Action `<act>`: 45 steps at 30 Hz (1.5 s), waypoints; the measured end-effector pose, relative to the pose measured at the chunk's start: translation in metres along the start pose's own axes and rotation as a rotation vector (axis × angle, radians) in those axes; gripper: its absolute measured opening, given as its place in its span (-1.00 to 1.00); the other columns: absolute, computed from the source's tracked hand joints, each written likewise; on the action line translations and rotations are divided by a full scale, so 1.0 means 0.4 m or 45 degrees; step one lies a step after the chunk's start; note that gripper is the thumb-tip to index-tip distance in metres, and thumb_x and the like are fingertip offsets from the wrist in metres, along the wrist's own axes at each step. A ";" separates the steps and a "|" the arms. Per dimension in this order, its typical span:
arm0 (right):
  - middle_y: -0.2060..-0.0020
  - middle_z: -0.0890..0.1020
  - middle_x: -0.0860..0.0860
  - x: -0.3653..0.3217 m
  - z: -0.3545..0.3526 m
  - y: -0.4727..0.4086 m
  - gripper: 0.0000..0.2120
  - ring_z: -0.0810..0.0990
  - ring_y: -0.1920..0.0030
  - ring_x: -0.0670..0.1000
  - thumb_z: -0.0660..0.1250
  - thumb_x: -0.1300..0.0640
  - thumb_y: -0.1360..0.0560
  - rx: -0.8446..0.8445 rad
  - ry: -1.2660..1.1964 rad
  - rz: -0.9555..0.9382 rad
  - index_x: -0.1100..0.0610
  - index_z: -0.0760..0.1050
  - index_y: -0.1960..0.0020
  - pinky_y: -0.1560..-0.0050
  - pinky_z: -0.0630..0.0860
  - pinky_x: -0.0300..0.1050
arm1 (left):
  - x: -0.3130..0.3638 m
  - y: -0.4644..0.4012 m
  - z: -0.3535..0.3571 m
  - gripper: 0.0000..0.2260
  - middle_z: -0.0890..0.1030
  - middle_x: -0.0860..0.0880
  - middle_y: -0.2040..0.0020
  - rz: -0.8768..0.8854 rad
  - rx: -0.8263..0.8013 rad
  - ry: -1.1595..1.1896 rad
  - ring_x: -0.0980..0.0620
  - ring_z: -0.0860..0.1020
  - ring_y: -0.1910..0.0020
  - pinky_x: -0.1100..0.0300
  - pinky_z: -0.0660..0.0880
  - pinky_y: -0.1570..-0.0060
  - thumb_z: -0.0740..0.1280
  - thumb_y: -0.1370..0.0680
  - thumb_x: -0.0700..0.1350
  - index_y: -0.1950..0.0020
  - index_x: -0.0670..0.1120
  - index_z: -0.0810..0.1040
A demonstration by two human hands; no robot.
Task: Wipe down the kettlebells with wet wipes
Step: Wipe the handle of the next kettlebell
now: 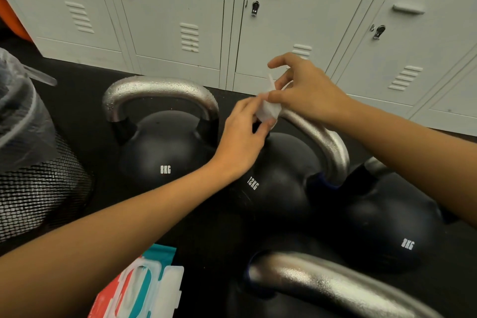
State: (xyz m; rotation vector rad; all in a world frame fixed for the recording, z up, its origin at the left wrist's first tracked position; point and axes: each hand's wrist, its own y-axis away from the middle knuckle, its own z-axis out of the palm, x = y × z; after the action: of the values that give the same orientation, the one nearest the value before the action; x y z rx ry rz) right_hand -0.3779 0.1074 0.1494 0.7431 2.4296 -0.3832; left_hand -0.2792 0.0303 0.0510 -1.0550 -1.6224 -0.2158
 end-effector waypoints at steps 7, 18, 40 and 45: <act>0.10 0.55 -0.09 0.020 -0.028 0.004 -0.58 0.59 0.00 -0.03 0.32 0.00 -0.58 0.046 -0.183 0.082 -0.02 0.32 -0.40 0.09 0.43 -0.24 | -0.064 0.003 0.002 -0.66 0.65 0.01 -0.07 -0.095 0.017 -0.070 0.15 0.58 -0.06 0.17 0.49 -0.17 0.42 -0.50 -0.08 -0.26 -0.08 0.56; 0.07 0.58 -0.10 0.031 -0.032 0.021 -0.66 0.59 -0.01 -0.05 0.31 0.00 -0.59 0.008 -0.227 0.126 -0.04 0.39 -0.34 0.00 0.44 -0.19 | -0.045 -0.022 -0.002 -0.65 0.68 0.02 -0.05 -0.112 0.047 0.055 0.17 0.61 -0.06 0.28 0.49 -0.16 0.45 -0.47 -0.12 -0.26 -0.08 0.58; -0.11 0.56 -0.15 0.069 -0.053 0.088 -0.78 0.54 -0.05 -0.22 0.22 0.06 -0.64 0.235 -0.262 -0.045 -0.05 0.51 -0.26 -0.07 0.44 -0.33 | 0.066 -0.031 -0.032 -0.46 0.32 0.03 -0.44 0.065 -0.431 -0.057 0.07 0.28 -0.39 0.01 0.13 -0.46 0.17 -0.51 -0.16 -0.50 -0.04 0.23; -0.11 0.57 -0.06 0.066 -0.035 0.090 -0.59 0.60 -0.03 -0.13 0.37 0.07 -0.56 0.069 -0.209 0.050 0.00 0.42 -0.38 -0.04 0.51 -0.33 | 0.076 -0.033 -0.023 -0.37 0.42 0.05 -0.40 -0.114 -0.312 0.362 0.12 0.38 -0.38 0.11 0.38 -0.29 0.23 -0.42 -0.18 -0.50 0.02 0.21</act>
State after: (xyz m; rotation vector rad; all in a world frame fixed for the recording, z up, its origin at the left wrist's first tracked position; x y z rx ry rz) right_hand -0.3811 0.1535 0.1413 0.7506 2.2558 -0.4770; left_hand -0.2813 0.0324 0.0855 -1.0810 -1.4090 -0.6106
